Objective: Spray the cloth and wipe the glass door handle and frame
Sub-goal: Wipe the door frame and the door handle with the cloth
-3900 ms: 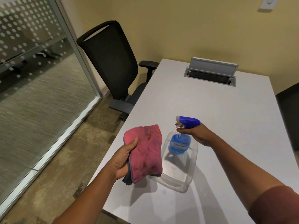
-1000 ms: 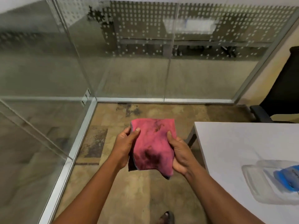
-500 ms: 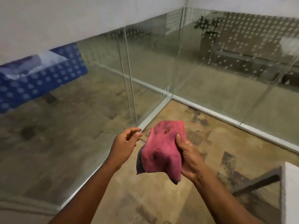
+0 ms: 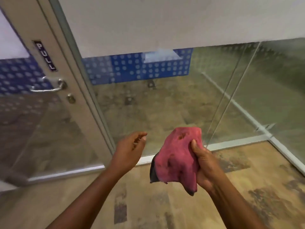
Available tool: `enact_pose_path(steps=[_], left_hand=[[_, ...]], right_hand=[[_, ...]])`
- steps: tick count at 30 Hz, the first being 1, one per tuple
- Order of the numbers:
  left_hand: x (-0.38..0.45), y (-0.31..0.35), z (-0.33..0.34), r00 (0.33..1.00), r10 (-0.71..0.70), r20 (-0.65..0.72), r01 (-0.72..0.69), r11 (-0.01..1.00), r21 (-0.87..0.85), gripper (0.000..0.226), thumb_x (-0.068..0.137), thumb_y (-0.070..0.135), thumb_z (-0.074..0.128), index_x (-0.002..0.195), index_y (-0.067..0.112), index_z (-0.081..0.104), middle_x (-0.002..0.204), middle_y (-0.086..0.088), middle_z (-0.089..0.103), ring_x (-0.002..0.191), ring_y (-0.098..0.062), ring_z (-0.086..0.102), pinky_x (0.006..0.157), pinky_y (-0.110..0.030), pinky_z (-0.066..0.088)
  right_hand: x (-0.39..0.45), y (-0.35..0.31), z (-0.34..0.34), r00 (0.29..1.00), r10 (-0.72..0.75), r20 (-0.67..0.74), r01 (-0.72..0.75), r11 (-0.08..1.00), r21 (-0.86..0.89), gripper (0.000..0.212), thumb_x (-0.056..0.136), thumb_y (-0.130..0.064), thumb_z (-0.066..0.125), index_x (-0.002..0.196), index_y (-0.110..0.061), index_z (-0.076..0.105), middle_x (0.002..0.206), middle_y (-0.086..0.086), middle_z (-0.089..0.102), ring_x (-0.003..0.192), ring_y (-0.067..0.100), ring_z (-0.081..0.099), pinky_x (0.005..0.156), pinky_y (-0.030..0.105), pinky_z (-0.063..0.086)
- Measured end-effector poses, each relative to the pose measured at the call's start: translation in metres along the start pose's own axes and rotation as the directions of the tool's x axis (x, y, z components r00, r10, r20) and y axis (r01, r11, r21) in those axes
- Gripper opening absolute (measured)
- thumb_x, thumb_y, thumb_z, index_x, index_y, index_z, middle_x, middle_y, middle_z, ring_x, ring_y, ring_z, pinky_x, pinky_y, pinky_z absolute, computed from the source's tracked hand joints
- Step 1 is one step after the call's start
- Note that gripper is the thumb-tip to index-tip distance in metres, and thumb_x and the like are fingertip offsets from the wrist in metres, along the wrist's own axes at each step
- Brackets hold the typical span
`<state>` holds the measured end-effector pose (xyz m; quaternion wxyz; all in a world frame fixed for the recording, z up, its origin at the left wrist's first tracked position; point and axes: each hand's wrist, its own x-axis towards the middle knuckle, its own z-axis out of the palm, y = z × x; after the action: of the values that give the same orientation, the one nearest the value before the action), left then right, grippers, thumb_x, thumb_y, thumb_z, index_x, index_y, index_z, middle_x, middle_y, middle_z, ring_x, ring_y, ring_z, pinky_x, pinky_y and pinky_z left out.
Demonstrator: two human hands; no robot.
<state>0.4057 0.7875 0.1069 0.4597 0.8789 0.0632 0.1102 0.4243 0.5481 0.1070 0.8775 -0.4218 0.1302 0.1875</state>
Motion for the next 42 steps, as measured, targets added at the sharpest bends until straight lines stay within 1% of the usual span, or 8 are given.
enact_pose_path(steps=[7, 13, 22, 27, 30, 34, 39, 42], left_hand=[[-0.022, -0.02, -0.108, 0.985, -0.014, -0.171, 0.038, 0.99, 0.137, 0.025, 0.1, 0.027, 0.061, 0.122, 0.02, 0.073, 0.107, 0.009, 0.075, 0.097, -0.004, 0.068, 0.089, -0.029, 0.056], [-0.019, -0.038, -0.191, 0.966, 0.042, -0.255, 0.033, 0.958, 0.284, 0.028, 0.101, 0.021, 0.061, 0.124, 0.012, 0.072, 0.118, -0.002, 0.074, 0.108, -0.016, 0.068, 0.095, -0.036, 0.055], [0.018, -0.084, -0.289, 0.974, 0.19, -0.126, -0.105, 0.865, 0.491, 0.031, 0.101, 0.032, 0.057, 0.124, 0.015, 0.07, 0.122, -0.001, 0.072, 0.115, -0.018, 0.065, 0.101, -0.036, 0.051], [0.044, -0.098, -0.331, 0.969, 0.24, -0.063, -0.163, 0.809, 0.565, 0.039, 0.1, 0.04, 0.051, 0.128, 0.018, 0.067, 0.127, -0.001, 0.069, 0.119, -0.018, 0.062, 0.102, -0.036, 0.049], [0.055, -0.108, -0.35, 0.958, 0.274, -0.085, -0.177, 0.798, 0.576, 0.033, 0.101, 0.034, 0.055, 0.127, 0.017, 0.068, 0.129, -0.002, 0.068, 0.122, -0.02, 0.059, 0.101, -0.028, 0.042], [0.069, -0.119, -0.368, 0.944, 0.32, -0.076, -0.21, 0.764, 0.61, 0.038, 0.103, 0.035, 0.052, 0.134, 0.016, 0.064, 0.141, -0.002, 0.063, 0.14, -0.018, 0.047, 0.115, -0.026, 0.03], [0.1, -0.134, -0.391, 0.938, 0.333, -0.093, -0.201, 0.744, 0.638, 0.051, 0.105, 0.044, 0.046, 0.147, 0.015, 0.053, 0.157, -0.002, 0.048, 0.154, -0.016, 0.027, 0.123, -0.028, 0.015], [0.124, -0.142, -0.404, 0.93, 0.353, -0.099, -0.202, 0.719, 0.665, 0.053, 0.105, 0.044, 0.047, 0.149, 0.013, 0.05, 0.16, -0.002, 0.045, 0.155, -0.017, 0.024, 0.122, -0.026, 0.011]], right_hand=[[0.013, 0.04, 0.064, 0.983, 0.134, 0.122, -0.128, 0.99, -0.058, 0.036, 0.091, -0.029, 0.066, 0.115, -0.002, 0.066, 0.108, 0.022, 0.074, 0.092, 0.033, 0.075, 0.07, 0.049, 0.061], [0.027, 0.084, 0.129, 0.965, 0.18, 0.189, -0.168, 0.983, -0.075, 0.042, 0.082, -0.031, 0.069, 0.114, -0.003, 0.065, 0.105, 0.023, 0.075, 0.089, 0.034, 0.075, 0.064, 0.047, 0.061], [0.049, 0.14, 0.237, 0.976, 0.127, 0.174, -0.115, 0.99, -0.076, 0.043, 0.092, -0.031, 0.062, 0.125, -0.003, 0.059, 0.101, 0.019, 0.077, 0.086, 0.031, 0.076, 0.06, 0.044, 0.061], [0.06, 0.162, 0.29, 0.973, 0.211, 0.098, -0.205, 0.977, -0.065, 0.04, 0.095, -0.034, 0.062, 0.122, -0.004, 0.061, 0.114, 0.022, 0.072, 0.09, 0.034, 0.073, 0.058, 0.048, 0.06], [0.069, 0.171, 0.314, 0.964, 0.253, 0.084, -0.248, 0.966, -0.069, 0.03, 0.094, -0.029, 0.063, 0.114, -0.007, 0.065, 0.101, 0.017, 0.076, 0.087, 0.033, 0.071, 0.065, 0.044, 0.057], [0.081, 0.181, 0.343, 0.957, 0.264, 0.121, -0.26, 0.964, -0.05, 0.021, 0.089, -0.018, 0.058, 0.106, -0.009, 0.065, 0.082, 0.012, 0.076, 0.081, 0.03, 0.068, 0.07, 0.041, 0.053], [0.102, 0.185, 0.373, 0.929, 0.304, 0.209, -0.302, 0.952, -0.041, 0.028, 0.085, -0.009, 0.057, 0.112, -0.002, 0.062, 0.099, 0.019, 0.072, 0.093, 0.035, 0.067, 0.077, 0.048, 0.054], [0.119, 0.183, 0.386, 0.906, 0.321, 0.277, -0.321, 0.946, -0.046, 0.04, 0.073, -0.005, 0.063, 0.113, -0.001, 0.062, 0.101, 0.021, 0.073, 0.088, 0.036, 0.072, 0.068, 0.048, 0.06]])
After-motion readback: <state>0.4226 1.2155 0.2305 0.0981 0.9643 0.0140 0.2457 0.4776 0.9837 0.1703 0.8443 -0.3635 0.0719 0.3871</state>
